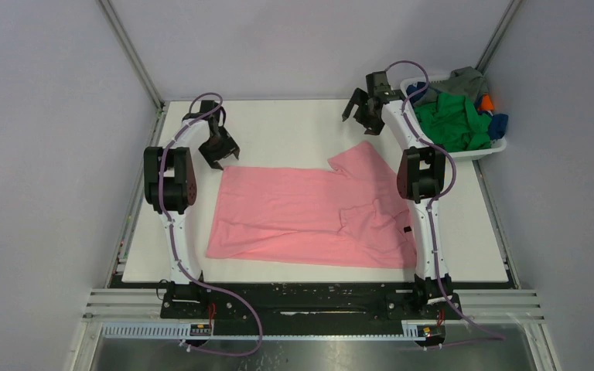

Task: Fold and stack the t-shirts
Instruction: Grab the side of the flattened tshirt furthest away from the robot with both arms

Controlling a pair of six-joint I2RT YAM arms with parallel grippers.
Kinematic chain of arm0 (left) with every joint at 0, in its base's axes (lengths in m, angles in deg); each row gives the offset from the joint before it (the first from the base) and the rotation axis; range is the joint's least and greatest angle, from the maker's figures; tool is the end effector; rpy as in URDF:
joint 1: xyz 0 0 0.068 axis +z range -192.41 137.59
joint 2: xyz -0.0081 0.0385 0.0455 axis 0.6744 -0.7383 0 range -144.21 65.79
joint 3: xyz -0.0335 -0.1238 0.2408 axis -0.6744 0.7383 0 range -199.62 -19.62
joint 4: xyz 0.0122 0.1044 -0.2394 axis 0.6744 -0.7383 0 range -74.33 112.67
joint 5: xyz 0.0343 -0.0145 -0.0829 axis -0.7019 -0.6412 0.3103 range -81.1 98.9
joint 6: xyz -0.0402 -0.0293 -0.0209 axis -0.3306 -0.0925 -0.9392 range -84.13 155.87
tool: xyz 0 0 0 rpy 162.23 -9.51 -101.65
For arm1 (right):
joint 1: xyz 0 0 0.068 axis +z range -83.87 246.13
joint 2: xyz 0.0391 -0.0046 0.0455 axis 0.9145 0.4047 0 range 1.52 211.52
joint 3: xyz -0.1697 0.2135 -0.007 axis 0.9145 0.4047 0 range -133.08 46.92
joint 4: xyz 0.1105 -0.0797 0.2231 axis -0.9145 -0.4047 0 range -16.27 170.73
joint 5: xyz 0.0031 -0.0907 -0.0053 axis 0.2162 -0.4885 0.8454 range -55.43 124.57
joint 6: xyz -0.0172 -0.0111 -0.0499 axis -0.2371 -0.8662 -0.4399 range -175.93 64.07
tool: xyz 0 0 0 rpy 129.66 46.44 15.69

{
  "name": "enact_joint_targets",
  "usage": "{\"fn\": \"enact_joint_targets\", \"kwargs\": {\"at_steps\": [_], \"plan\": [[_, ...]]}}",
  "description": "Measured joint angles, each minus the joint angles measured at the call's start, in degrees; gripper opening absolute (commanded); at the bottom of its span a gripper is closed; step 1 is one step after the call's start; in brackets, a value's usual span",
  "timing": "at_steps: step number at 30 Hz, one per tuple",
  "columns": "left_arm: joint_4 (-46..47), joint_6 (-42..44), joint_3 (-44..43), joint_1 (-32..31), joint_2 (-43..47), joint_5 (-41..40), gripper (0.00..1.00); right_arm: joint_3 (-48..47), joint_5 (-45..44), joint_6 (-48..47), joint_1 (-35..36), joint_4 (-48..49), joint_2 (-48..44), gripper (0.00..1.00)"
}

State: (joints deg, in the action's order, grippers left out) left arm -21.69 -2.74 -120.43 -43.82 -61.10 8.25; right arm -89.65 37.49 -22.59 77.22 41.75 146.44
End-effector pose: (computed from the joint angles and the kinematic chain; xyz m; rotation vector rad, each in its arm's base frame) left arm 0.4615 -0.0109 0.1675 -0.8998 2.6652 -0.1509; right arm 0.5506 0.1098 0.2085 0.4465 2.3970 0.4178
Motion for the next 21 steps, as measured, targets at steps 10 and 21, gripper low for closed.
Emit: {"fn": "enact_joint_targets", "kwargs": {"at_steps": [10, 21], "plan": [[-4.09, 2.45, 4.11, -1.60, 2.25, -0.87, 0.00, -3.39, -1.92, 1.01, -0.07, -5.44, 4.11, 0.99], [-3.93, 3.28, 7.89, -2.82, 4.79, -1.11, 0.00, -3.74, -3.41, -4.74, 1.27, -13.53, 4.87, 0.76]]}}
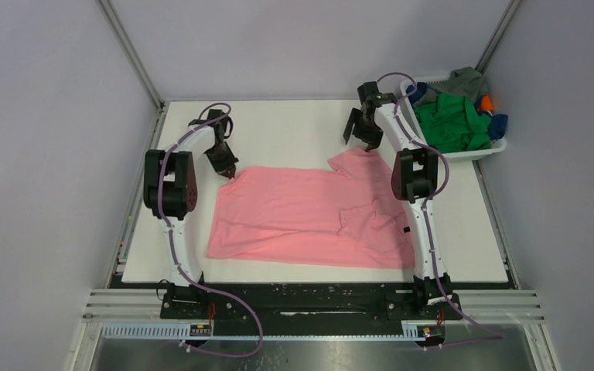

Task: Fold and stack the t-shirts
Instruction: Grab the side of the flattened tshirt furthest away from the robot with both arms

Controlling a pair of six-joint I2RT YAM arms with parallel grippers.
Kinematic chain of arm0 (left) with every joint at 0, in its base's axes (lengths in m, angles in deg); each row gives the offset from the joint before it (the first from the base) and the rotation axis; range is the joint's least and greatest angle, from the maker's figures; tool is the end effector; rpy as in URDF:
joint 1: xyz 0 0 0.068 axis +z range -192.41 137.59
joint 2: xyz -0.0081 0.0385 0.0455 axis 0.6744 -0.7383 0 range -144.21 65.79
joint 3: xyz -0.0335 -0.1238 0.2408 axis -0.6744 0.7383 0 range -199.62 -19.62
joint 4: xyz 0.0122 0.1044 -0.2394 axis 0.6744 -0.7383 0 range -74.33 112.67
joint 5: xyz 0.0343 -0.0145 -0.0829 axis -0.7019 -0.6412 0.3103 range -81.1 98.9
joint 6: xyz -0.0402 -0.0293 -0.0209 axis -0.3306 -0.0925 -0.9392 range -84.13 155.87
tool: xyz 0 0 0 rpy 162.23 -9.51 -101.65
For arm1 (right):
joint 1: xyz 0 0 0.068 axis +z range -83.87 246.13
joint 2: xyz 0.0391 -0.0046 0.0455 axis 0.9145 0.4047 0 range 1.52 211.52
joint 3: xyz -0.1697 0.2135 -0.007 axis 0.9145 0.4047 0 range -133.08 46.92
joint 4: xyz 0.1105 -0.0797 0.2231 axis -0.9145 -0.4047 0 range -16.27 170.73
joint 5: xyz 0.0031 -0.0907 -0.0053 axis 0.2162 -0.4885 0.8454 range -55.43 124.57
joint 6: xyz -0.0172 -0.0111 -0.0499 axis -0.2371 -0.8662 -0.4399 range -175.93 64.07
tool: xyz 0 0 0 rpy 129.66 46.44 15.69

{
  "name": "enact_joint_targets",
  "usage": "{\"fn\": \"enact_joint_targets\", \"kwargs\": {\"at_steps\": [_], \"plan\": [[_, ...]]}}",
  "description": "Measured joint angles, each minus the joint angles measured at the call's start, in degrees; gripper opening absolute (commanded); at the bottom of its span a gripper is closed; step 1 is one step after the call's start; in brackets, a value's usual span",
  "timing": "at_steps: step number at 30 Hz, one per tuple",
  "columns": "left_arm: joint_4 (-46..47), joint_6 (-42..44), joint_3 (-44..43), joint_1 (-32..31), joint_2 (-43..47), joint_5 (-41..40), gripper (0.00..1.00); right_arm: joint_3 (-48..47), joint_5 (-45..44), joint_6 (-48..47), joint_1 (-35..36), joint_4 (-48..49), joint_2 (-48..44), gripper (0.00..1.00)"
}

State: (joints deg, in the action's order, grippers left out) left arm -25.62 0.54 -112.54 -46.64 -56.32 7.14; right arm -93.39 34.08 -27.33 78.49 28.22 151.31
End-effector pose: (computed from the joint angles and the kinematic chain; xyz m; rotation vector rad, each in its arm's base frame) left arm 0.4262 -0.0304 0.1630 -0.7888 2.8164 -0.0663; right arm 0.5385 0.1177 0.1684 0.3801 2.6447 0.2227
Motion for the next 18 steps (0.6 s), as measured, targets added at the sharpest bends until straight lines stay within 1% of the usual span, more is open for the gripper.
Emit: {"fn": "enact_joint_targets", "kwargs": {"at_steps": [2, 4, 5, 7, 9, 15, 18], "plan": [[0.20, 0.00, 0.96, 0.00, 0.79, 0.00, 0.00, 0.00, -1.16, -1.01, 0.61, -1.79, 0.00, 0.67], [0.76, 0.00, 1.97, 0.00, 1.75, -0.02, 0.00, 0.09, -2.36, -1.77, 1.16, -3.21, -0.04, 0.48], [1.16, 0.00, 2.49, 0.00, 2.29, -0.04, 0.00, 0.33, -3.04, -2.08, 1.42, -3.80, -0.11, 0.37], [1.77, 0.07, 3.37, 0.00, 3.54, 0.00, 0.00, 1.05, -3.58, -2.54, 1.73, -4.42, -0.44, 0.21], [2.03, 0.22, 3.76, 0.00, 4.44, 0.00, 0.00, 1.44, -3.58, -2.84, 1.81, -4.70, -0.59, 0.00], [4.22, 0.63, 4.44, -0.02, 6.14, 0.07, 0.00, 1.70, -3.28, -4.44, 1.84, -3.23, -0.90, 0.00], [5.05, 0.72, 5.11, -0.02, 6.84, 0.11, 0.00, 5.42, -2.93, -6.60, 1.88, -0.79, -3.39, 0.00]]}}
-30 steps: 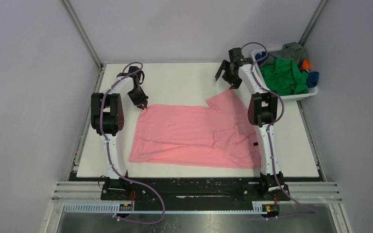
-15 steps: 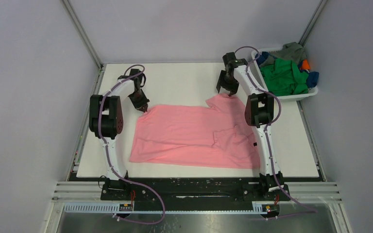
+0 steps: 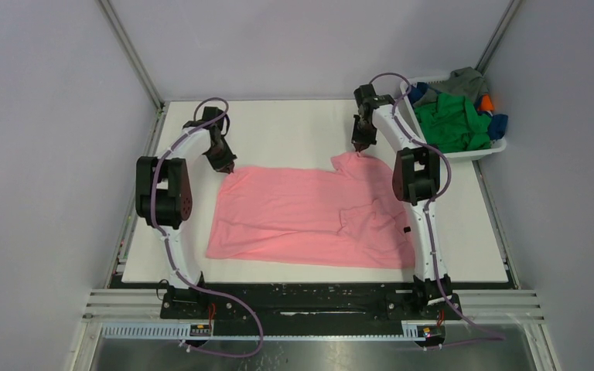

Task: Fold and stack the t-shirts
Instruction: Grab the side of the flattened tshirt furthest away from the robot with both arms, then fold the other side of the tshirt into a rectangle

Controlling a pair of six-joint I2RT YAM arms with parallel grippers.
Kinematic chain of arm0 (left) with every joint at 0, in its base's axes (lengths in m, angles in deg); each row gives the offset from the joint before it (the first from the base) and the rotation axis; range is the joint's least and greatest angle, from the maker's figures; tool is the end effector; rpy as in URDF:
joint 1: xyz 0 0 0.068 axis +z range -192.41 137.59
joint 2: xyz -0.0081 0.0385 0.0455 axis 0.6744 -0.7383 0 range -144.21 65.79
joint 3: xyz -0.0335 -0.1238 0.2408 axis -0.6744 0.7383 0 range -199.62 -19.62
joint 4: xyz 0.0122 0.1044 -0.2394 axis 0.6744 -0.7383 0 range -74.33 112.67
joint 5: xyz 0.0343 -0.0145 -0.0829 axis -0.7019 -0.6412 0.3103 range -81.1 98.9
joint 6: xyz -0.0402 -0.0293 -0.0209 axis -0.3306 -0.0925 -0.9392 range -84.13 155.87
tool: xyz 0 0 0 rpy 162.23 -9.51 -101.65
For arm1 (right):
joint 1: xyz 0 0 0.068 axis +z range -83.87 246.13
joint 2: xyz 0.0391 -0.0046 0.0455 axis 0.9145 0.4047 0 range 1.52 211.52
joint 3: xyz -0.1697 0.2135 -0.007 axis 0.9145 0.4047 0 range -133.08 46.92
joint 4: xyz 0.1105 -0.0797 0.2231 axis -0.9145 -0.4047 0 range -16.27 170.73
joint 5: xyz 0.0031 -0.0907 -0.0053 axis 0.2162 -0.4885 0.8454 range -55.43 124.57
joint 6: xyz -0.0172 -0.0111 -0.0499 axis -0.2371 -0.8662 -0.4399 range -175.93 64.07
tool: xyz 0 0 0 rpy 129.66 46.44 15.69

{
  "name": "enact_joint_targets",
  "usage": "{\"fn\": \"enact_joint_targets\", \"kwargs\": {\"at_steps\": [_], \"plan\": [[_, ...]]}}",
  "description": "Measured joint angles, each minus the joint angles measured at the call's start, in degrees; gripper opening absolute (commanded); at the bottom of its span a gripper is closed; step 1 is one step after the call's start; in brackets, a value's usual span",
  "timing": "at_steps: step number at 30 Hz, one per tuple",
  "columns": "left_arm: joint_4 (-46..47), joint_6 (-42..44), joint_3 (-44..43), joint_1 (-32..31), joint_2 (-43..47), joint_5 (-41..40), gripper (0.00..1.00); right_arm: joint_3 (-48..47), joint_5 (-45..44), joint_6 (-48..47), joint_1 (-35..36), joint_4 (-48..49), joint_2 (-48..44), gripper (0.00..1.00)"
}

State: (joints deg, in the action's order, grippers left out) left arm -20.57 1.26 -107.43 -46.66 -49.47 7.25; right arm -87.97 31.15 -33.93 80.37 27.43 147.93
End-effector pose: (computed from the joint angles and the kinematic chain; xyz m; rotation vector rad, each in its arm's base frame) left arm 0.4129 -0.0296 0.1891 -0.7429 2.7118 -0.1209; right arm 0.5226 0.1305 0.1703 0.2008 2.6961 0.1113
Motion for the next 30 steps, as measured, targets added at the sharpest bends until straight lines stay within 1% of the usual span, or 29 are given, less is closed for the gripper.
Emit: {"fn": "enact_joint_targets", "kwargs": {"at_steps": [5, 12, 15, 23, 30], "plan": [[1.40, 0.11, 3.58, -0.02, 3.30, 0.04, 0.00, 11.32, 0.72, -4.20, 0.39, 2.40, -9.40, 0.00], [3.93, 0.11, 10.01, -0.57, 9.86, -0.15, 0.00, 33.05, 2.32, -7.48, 2.32, 7.78, -29.38, 0.00], [5.29, 0.09, 13.75, -0.74, 13.22, -0.17, 0.00, 41.00, 2.64, -7.89, 3.43, 9.40, -36.28, 0.00], [8.76, 0.20, 22.99, -1.05, 22.75, -0.87, 0.00, 57.61, 2.49, -8.26, 7.43, 10.32, -50.36, 0.00], [12.66, 0.37, 31.30, -1.11, 30.75, -2.32, 0.00, 66.95, 2.12, -8.20, 8.81, 8.63, -62.49, 0.00]]}}
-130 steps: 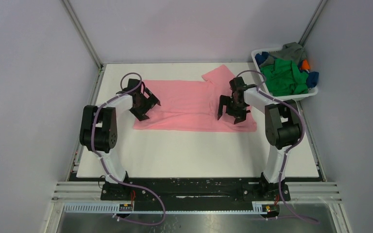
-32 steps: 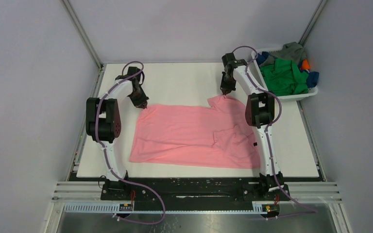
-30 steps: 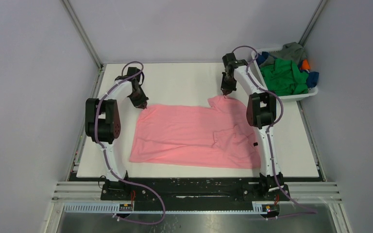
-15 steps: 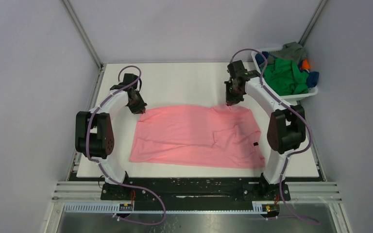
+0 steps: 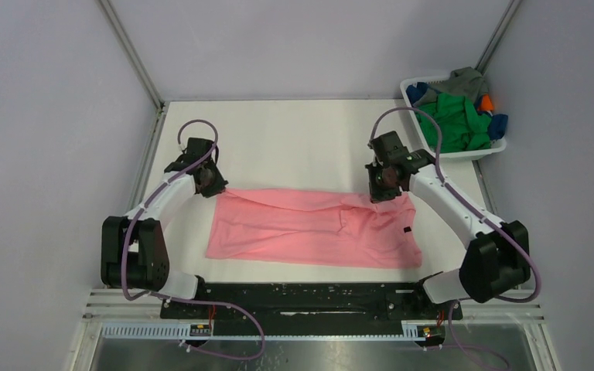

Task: Fold and stack the t-shirts
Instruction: Fold the other side of the tshirt into a rectangle, then rotate the tshirt 90 degrees

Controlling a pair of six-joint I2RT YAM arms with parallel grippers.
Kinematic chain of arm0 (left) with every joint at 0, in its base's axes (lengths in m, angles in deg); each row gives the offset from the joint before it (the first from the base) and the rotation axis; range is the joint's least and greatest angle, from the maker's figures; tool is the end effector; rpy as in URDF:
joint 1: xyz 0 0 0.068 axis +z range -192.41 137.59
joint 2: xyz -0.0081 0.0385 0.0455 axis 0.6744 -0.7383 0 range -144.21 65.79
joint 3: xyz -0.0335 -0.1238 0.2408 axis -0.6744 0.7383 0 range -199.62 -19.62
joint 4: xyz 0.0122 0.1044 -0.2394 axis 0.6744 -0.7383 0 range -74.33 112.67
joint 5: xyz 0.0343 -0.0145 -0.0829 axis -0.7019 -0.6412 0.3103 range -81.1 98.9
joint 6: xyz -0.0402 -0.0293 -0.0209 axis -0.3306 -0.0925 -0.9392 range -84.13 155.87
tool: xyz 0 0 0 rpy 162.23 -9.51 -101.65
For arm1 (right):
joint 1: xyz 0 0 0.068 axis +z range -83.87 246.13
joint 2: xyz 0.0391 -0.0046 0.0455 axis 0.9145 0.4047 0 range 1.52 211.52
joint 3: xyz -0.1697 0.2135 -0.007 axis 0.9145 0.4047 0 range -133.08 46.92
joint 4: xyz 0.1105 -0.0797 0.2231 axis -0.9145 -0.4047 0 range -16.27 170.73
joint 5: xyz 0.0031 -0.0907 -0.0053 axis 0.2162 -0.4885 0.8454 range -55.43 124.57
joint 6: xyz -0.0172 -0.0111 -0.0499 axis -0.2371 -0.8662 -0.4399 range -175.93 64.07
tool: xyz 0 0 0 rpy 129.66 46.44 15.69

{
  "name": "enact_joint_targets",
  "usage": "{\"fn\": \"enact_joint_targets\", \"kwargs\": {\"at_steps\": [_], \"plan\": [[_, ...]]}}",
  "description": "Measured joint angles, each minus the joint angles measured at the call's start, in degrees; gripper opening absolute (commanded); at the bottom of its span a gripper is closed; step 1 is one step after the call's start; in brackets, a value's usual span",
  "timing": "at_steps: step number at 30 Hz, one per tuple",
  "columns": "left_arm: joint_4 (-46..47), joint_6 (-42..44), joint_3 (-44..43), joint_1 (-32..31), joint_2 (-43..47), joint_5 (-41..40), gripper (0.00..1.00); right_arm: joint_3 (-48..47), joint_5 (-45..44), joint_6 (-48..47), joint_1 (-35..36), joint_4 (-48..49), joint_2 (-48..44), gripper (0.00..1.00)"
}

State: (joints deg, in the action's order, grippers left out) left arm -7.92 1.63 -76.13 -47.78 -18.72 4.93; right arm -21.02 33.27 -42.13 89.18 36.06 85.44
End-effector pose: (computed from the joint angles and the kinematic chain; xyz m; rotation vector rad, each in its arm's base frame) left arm 0.2953 -0.0252 0.2208 -0.6722 2.5098 -0.1628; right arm 0.2744 0.1159 0.2707 -0.2053 2.6341 0.1905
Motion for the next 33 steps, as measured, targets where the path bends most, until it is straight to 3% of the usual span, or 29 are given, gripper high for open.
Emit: {"fn": "enact_joint_targets", "kwargs": {"at_steps": [3, 5, 7, 8, 11, 12, 13, 14, 20, 24, 33], "plan": [[0.76, -0.07, 3.50, -0.04, 3.08, -1.49, 0.00, 4.74, 0.00, 0.00, 0.92, -0.44, -4.17, 0.00], [0.76, -0.28, 4.94, -0.04, 4.52, -2.89, 0.01, 7.76, 0.50, 0.02, 1.88, -0.94, -6.01, 0.11], [0.74, -0.61, 5.99, -0.04, 5.57, -4.59, 0.13, 10.84, 1.60, 0.26, 3.08, -1.07, -7.69, 0.33], [0.72, -0.85, 6.29, -0.04, 5.84, -5.38, 0.29, 12.72, 2.62, 0.50, 3.80, -1.18, -8.72, 0.45], [0.24, -1.77, 6.43, -0.04, 5.99, -7.10, 0.42, 17.73, 6.12, 1.33, 5.25, -1.84, -11.10, 0.97], [-0.02, -2.23, 6.43, -0.04, 6.10, -7.74, 0.61, 18.91, 7.13, 1.95, 5.44, -2.25, -11.67, 0.99], [-0.44, -2.62, 6.43, -0.04, 6.36, -8.46, 0.89, 20.24, 8.22, 1.75, 5.46, -2.89, -12.46, 0.99], [-1.03, -2.82, 6.43, -0.04, 6.71, -9.03, 0.98, 20.72, 8.55, 1.51, 5.46, -3.17, -12.85, 0.99], [-5.75, -6.36, 5.84, -0.02, 14.36, -10.21, 0.99, 21.55, 7.76, 3.26, 5.46, -4.02, -20.55, 0.99], [-3.34, -6.84, 5.11, -0.04, 16.57, -4.63, 0.99, 19.43, 7.63, 4.98, 5.44, 0.90, -17.81, 0.99], [4.70, -7.58, 5.33, -5.88, 2.71, 9.90, 0.99, 20.15, 10.01, 12.76, 1.22, 9.03, -3.23, 0.98]]}}
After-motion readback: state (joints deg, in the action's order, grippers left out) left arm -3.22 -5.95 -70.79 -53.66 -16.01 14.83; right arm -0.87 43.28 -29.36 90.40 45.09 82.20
